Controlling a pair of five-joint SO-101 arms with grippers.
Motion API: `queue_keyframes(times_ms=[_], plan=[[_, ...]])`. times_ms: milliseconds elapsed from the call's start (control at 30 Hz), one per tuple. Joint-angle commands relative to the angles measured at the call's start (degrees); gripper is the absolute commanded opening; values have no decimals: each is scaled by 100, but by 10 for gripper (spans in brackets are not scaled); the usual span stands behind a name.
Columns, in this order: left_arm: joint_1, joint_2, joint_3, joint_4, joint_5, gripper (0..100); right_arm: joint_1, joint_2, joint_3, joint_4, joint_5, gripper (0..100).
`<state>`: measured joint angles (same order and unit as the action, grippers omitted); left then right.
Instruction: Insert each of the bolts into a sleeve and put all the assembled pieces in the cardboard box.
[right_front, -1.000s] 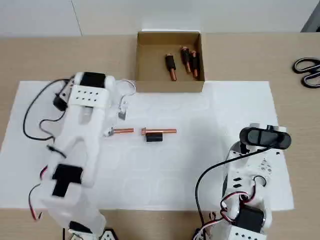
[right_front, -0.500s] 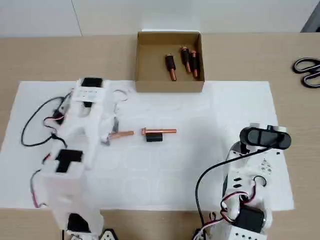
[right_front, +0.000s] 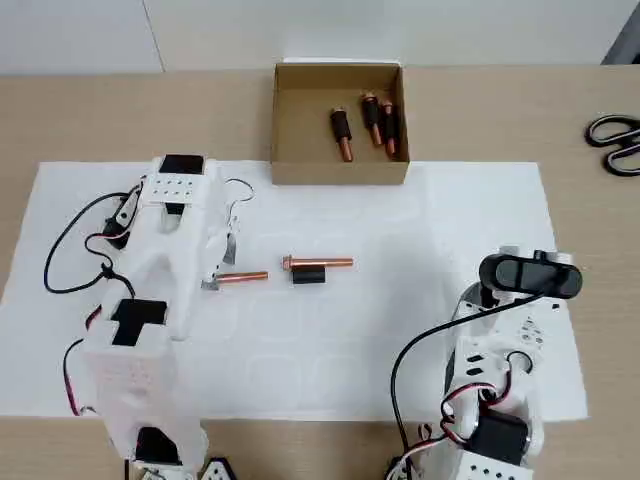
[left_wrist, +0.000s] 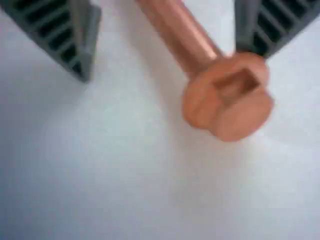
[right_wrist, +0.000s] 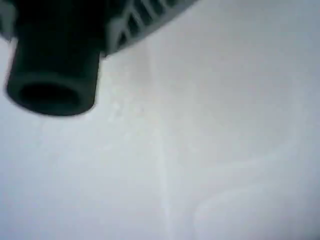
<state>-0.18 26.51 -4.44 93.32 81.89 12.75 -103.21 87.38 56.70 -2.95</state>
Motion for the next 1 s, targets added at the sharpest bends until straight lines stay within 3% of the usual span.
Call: queue_keyframes(times_ms=[0, 33, 233, 433, 600, 767, 967], plan=[[-105, 9, 57, -26, 44, 47, -13, -75, -79, -110, 35, 3], [-105, 9, 48, -26, 26, 5, -13, -75, -79, -119, 35, 3], [132, -53, -321, 35, -44, 7, -13, -75, -79, -136, 35, 3], [404, -53, -2791, 738, -334, 7, -207, -75, -316, -136, 35, 3], [475, -202, -3916, 721, -1626, 7, -1657, -75, -651, -136, 53, 3], [589, -1099, -3925, 721, -2215, 7, -3099, -75, -545, -286, 62, 3], [1196, -2558, -3486, 712, -3042, 7, -3846, -75, 229, -2360, 79, 3]])
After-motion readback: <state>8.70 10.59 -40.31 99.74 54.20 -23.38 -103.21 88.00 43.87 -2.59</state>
